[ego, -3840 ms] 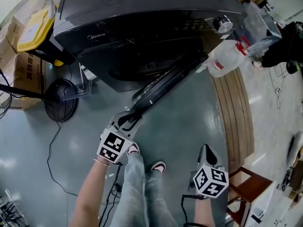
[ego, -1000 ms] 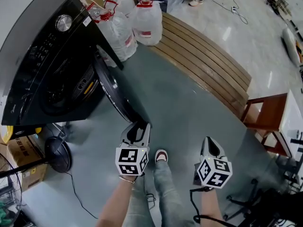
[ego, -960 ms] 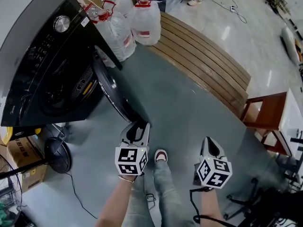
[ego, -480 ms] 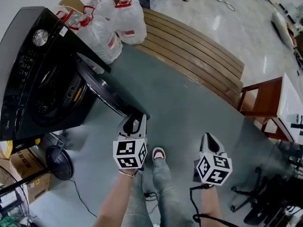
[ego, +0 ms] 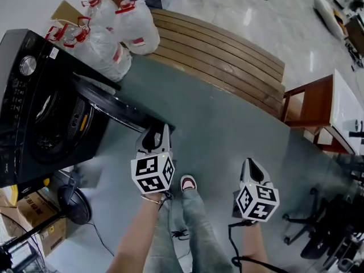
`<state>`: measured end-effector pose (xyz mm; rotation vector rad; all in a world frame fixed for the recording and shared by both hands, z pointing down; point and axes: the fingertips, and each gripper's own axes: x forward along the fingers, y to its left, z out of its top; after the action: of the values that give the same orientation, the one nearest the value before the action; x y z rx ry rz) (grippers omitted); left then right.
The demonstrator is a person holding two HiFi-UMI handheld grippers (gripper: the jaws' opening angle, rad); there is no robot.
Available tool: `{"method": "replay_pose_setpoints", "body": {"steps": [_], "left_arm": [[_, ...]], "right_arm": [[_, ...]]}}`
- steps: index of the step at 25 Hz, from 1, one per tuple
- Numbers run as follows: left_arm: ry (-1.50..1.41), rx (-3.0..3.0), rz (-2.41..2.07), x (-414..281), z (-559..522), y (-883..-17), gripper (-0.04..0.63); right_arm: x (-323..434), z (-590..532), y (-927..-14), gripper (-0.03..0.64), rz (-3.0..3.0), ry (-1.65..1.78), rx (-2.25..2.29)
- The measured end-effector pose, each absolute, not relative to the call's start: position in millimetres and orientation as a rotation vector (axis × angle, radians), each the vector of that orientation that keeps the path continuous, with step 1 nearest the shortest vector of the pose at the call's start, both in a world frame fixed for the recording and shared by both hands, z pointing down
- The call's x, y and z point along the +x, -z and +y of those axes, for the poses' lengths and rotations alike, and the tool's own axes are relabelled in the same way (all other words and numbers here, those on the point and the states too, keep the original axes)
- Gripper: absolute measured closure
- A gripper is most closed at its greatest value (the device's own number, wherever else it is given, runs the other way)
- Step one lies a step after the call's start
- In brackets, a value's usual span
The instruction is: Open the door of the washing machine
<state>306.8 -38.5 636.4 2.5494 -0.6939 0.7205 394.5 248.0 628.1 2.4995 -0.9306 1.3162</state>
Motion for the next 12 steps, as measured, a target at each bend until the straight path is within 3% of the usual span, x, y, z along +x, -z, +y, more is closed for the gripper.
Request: {"method": "replay_pose_setpoints", "body": {"steps": [12], "left_arm": [[-0.73,2.558,-0.732,344,-45,-635,0.486]], "right_arm": [[406,285,-632,0.612,-0.845,-1.338,2.557]]}}
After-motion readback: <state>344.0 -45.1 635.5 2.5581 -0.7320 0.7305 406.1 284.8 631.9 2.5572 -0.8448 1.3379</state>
